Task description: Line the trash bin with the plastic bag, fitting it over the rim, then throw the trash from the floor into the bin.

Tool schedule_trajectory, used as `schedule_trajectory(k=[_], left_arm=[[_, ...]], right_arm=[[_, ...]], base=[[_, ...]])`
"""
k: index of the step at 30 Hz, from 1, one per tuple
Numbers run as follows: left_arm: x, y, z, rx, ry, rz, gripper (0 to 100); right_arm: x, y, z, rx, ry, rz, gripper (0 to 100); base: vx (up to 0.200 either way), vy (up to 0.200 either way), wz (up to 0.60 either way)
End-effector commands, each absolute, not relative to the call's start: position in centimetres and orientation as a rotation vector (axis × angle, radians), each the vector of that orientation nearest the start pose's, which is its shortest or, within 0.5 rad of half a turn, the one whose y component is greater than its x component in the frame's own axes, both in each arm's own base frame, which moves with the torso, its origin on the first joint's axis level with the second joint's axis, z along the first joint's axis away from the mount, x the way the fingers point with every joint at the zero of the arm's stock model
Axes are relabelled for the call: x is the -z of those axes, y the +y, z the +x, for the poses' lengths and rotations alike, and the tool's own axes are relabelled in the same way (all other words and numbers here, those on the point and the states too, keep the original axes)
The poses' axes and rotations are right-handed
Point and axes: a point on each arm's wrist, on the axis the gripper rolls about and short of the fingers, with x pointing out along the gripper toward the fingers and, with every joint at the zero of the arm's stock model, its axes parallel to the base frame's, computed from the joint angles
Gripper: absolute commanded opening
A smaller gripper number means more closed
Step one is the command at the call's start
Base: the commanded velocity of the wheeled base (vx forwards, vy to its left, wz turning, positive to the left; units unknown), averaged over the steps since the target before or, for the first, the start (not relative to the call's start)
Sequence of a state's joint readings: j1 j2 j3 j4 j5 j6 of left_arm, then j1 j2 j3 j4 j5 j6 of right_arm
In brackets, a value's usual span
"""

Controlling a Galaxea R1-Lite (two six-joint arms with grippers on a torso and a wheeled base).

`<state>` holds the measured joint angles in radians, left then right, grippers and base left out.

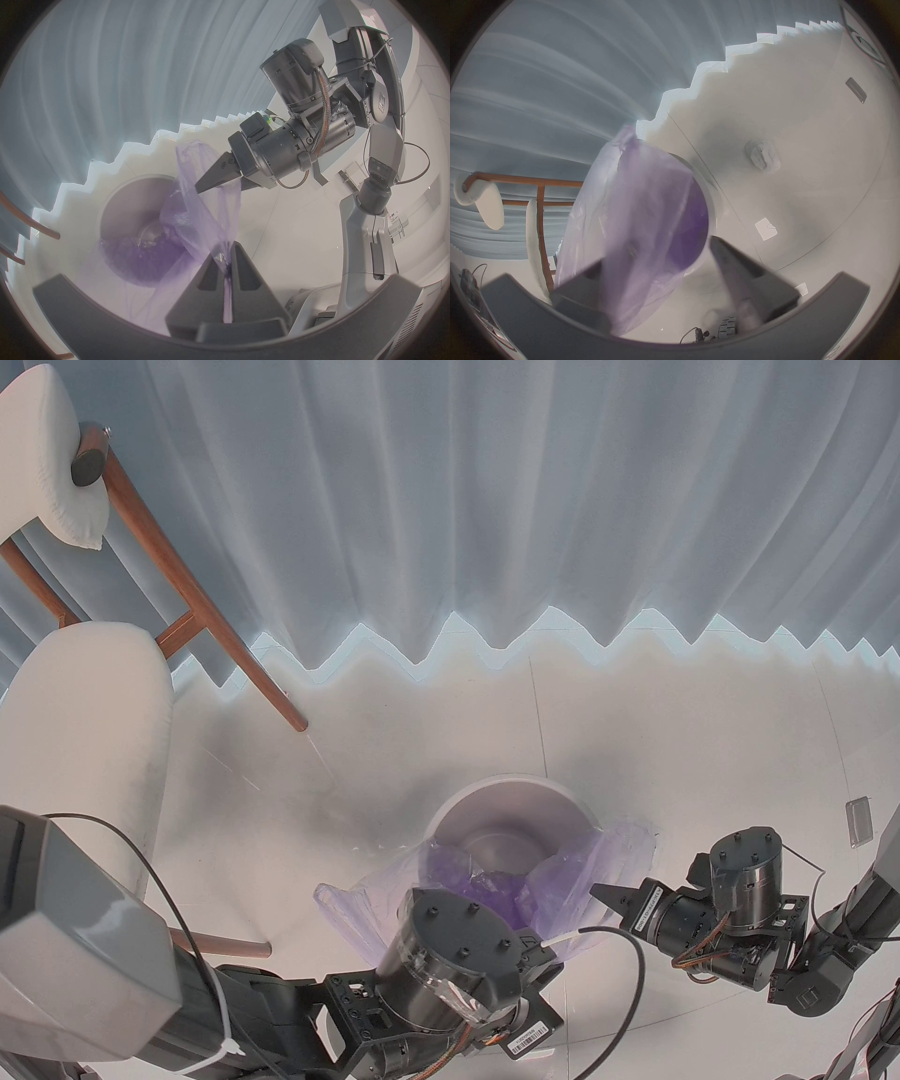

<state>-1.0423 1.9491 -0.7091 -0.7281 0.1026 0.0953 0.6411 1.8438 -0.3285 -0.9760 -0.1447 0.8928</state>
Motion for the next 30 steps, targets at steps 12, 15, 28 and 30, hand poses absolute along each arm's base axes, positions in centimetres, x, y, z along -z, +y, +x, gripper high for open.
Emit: schedule_trajectory(k=[12,15,28,30], left_arm=[[-8.9,-27.9,17.0,0.929,0.407,0.35,0],[-9.2,-27.6,17.3,0.917,0.399,0.339,0],[-13.3,-22.6,16.9,0.815,0.413,0.108,100],[-14.5,-20.7,16.6,0.778,0.402,0.052,100]], right_arm=[[-7.9,16.0,21.7,-0.27,0.603,0.664,0],[-8.1,16.0,21.8,-0.291,0.575,0.635,0],[-9.4,15.1,22.1,-0.531,0.442,0.516,0],[-9.1,14.5,21.8,-0.592,0.443,0.47,0]], base=[[0.0,0.0,0.0],[0.0,0.0,0.0],[0.0,0.0,0.0],[0.0,0.0,0.0]])
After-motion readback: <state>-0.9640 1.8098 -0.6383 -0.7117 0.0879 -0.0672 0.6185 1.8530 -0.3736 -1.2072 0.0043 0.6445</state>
